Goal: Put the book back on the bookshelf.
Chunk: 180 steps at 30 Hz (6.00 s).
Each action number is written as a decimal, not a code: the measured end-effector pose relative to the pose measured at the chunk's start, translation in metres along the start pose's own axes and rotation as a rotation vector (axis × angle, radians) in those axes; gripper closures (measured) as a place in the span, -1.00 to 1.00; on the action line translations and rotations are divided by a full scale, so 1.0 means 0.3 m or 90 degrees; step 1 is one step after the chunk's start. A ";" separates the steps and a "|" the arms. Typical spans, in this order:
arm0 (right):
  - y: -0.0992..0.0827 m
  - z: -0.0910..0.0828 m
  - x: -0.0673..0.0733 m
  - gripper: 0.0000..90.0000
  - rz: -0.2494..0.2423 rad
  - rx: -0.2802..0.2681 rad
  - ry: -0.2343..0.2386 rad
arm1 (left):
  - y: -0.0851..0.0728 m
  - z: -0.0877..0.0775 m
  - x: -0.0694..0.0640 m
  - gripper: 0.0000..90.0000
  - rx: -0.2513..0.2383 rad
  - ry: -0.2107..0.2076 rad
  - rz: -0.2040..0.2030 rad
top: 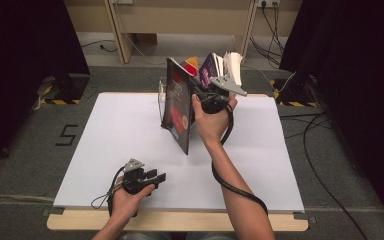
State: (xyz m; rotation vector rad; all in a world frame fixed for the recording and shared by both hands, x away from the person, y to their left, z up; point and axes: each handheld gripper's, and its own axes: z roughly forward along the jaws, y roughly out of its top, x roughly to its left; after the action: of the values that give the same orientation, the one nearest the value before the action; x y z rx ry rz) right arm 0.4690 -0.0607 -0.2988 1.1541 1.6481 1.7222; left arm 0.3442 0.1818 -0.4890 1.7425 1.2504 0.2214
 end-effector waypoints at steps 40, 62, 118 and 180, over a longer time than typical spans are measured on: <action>0.023 0.004 0.005 0.94 -0.089 0.243 0.035 | -0.002 0.010 -0.011 0.20 0.005 -0.006 0.004; 0.144 0.000 0.072 0.94 -0.134 0.183 0.027 | -0.001 0.006 -0.009 0.20 0.002 -0.007 0.004; 0.094 0.143 0.116 0.94 -0.125 0.153 -0.087 | 0.001 0.001 -0.004 0.20 -0.001 -0.006 0.003; 0.037 0.269 0.101 0.89 -0.045 0.311 -0.077 | -0.001 0.001 -0.007 0.19 -0.001 -0.011 0.004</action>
State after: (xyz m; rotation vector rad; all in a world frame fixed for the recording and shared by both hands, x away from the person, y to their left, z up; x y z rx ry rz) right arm 0.5221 0.0070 -0.2878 1.3604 2.0676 1.2085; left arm 0.3433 0.1800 -0.4885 1.7441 1.2325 0.2106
